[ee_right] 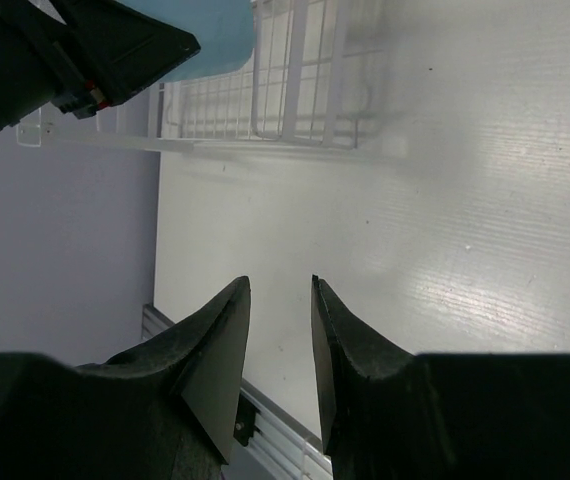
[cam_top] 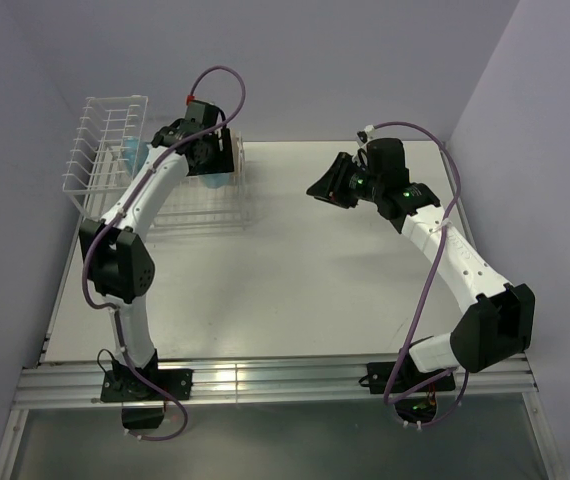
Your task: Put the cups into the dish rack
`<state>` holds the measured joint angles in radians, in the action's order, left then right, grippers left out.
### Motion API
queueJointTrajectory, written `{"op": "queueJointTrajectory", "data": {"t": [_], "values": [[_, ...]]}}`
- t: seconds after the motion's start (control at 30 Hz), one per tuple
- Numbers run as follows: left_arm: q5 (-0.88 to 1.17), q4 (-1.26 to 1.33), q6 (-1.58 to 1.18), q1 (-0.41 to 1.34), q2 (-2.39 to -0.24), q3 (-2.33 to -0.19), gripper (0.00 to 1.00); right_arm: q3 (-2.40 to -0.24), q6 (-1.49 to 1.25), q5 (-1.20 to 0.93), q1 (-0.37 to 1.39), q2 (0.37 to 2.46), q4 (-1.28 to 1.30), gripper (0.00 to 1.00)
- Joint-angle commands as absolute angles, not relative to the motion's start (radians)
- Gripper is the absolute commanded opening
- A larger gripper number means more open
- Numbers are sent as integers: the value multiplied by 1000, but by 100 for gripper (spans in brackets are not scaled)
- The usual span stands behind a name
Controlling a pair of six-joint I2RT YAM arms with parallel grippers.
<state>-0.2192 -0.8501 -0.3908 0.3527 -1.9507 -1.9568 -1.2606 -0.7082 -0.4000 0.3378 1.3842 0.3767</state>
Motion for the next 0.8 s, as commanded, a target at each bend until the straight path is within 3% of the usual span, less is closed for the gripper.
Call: {"op": "queueJointTrajectory", "data": {"t": [0.0,0.77], "values": [[-242,-822,-371,354,-1945,-2051,0,-1269,-687,-388,336,1364,370,38],[-164,-874,-374,353,-2120,-2148,0,-1250,-673,-388,337,1373,374,38]]}}
